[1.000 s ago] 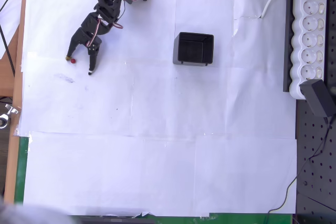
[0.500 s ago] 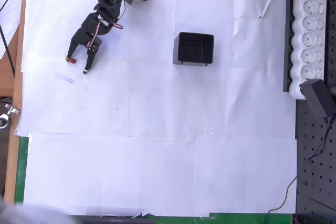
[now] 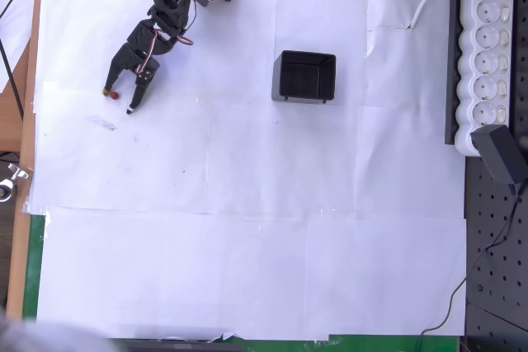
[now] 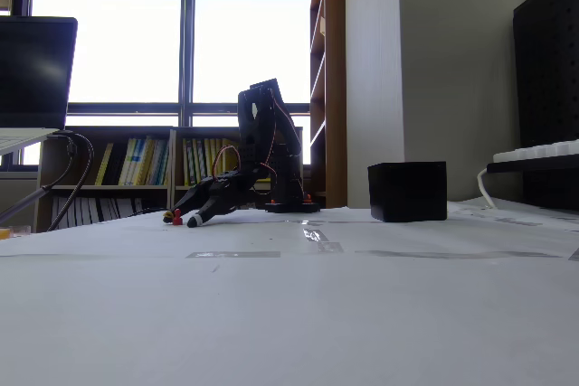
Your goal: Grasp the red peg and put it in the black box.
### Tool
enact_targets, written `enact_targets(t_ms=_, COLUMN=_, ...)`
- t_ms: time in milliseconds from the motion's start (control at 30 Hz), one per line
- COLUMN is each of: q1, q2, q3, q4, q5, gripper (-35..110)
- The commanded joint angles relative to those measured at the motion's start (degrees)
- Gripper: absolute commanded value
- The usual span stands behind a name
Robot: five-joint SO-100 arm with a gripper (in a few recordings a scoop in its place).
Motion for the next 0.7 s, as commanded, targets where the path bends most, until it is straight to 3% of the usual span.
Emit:
enact_targets(t_ms=0, q1=1.8, q2=0.7, q3=-0.1, q4=-0.8, q5=-0.7, gripper=20)
enact_targets(t_ms=667, q1=1.0, q2=0.7, q3=-1.1, q4=-1.9, q5=-1.9, gripper=6)
